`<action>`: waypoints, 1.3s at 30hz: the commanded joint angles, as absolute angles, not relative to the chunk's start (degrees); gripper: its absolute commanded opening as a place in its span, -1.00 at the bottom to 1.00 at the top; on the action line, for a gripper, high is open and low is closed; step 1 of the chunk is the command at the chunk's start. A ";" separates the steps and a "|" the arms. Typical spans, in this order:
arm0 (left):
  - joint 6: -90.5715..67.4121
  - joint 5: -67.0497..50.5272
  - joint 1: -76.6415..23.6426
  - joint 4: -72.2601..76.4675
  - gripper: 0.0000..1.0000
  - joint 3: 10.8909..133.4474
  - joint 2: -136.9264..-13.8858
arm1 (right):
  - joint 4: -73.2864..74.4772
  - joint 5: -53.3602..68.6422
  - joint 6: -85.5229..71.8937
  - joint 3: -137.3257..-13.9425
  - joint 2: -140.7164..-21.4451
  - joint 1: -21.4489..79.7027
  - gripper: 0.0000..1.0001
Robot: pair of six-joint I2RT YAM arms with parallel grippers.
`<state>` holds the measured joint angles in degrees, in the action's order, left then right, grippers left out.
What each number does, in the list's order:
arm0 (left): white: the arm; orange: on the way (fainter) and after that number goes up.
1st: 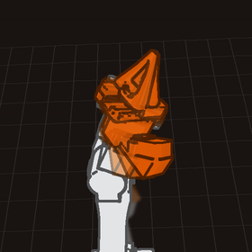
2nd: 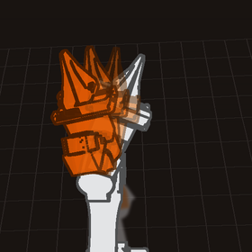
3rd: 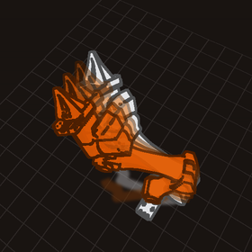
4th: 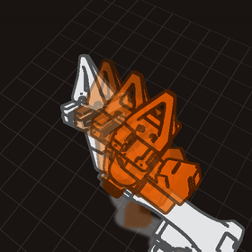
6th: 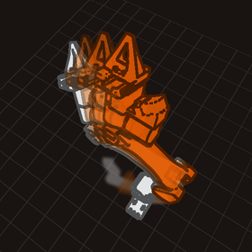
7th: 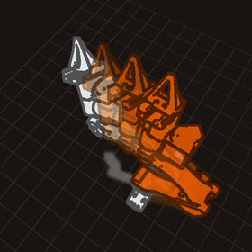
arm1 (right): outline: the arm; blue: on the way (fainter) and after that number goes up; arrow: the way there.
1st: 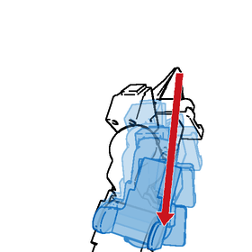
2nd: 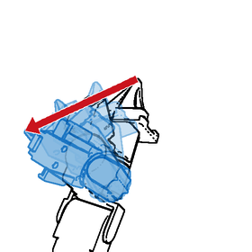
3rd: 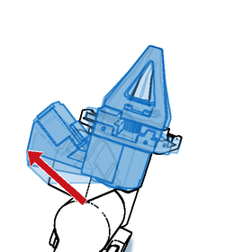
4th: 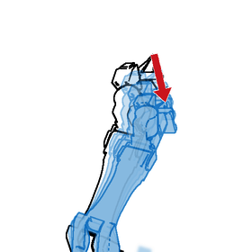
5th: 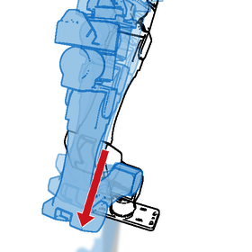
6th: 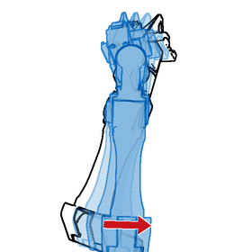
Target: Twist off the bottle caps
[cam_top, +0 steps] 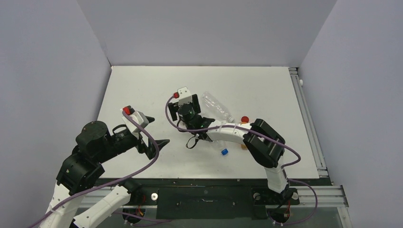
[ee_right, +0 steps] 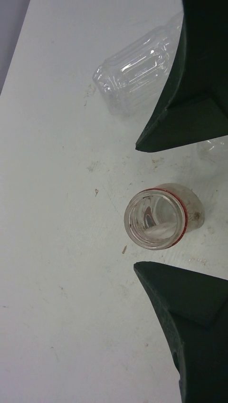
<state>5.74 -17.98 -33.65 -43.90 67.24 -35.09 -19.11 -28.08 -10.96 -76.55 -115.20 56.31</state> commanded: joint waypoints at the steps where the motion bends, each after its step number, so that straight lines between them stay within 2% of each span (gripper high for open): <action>1: 5.56 -19.31 -33.48 -41.04 0.93 69.88 -36.17 | -19.70 -27.51 -10.75 -75.70 -106.16 56.32 0.61; 5: 5.58 -19.37 -33.45 -41.16 0.93 70.88 -37.05 | -17.82 -25.69 -13.72 -71.15 -98.86 55.30 0.63; 9: 5.50 -20.21 -33.42 -41.01 0.93 71.27 -37.60 | -16.13 -25.03 -17.65 -61.00 -88.74 54.17 0.65; 17: 6.85 -24.76 -33.48 -42.29 0.93 72.76 -39.52 | -5.10 -19.78 -28.46 -46.16 -79.09 50.42 0.67; 23: 7.56 -28.47 -33.49 -42.64 0.93 72.85 -41.31 | -0.91 -17.65 -31.78 -42.34 -81.10 50.33 0.69; 35: 12.51 -32.46 -33.49 -44.46 0.93 75.03 -44.85 | -5.09 -15.23 -32.97 -39.03 -89.95 51.33 0.71; 39: 16.15 -33.69 -33.57 -44.75 0.93 74.72 -44.87 | -5.32 -16.43 -33.57 -38.81 -90.12 52.05 0.50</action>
